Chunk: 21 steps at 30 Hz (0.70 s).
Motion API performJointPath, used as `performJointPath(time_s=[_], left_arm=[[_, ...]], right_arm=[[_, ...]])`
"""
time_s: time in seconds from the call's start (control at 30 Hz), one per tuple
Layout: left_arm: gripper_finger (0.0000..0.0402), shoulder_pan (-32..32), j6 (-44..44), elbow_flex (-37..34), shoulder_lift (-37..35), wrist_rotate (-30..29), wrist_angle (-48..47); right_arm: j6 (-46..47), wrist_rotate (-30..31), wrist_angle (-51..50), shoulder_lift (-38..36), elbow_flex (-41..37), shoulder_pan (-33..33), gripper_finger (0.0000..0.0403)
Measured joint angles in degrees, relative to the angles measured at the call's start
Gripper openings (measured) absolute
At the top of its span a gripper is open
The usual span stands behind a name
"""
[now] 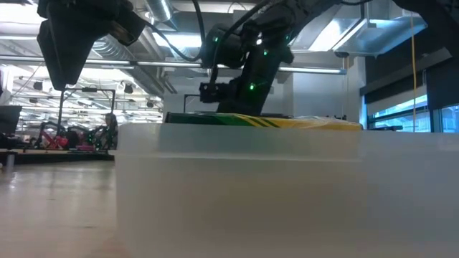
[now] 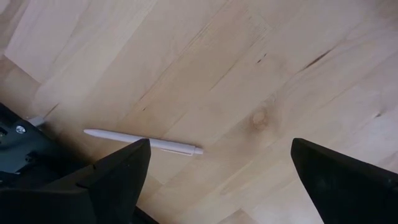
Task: Pack school essentials
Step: Put the pink and black pencil into the supply box
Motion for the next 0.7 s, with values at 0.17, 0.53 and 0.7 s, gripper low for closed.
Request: performJointPath(time_s=[0.17, 0.53, 0.7], left_arm=[[0.0382, 0.0, 0.4, 0.0, 0.0, -0.2, 0.0], [0.0382, -0.4, 4.4, 0.0, 0.0, -4.1, 0.2], [0.0382, -1.2, 5.9, 0.0, 0.0, -4.3, 2.2]], right_arm=[[0.6, 0.7, -2.1, -3.2, 0.0, 0.0, 0.0045], [9.4, 0.5, -5.9, -8.4, 0.5, 7.0, 0.0046], [14.8, 0.5, -9.5, -8.5, 4.2, 12.5, 0.0047]])
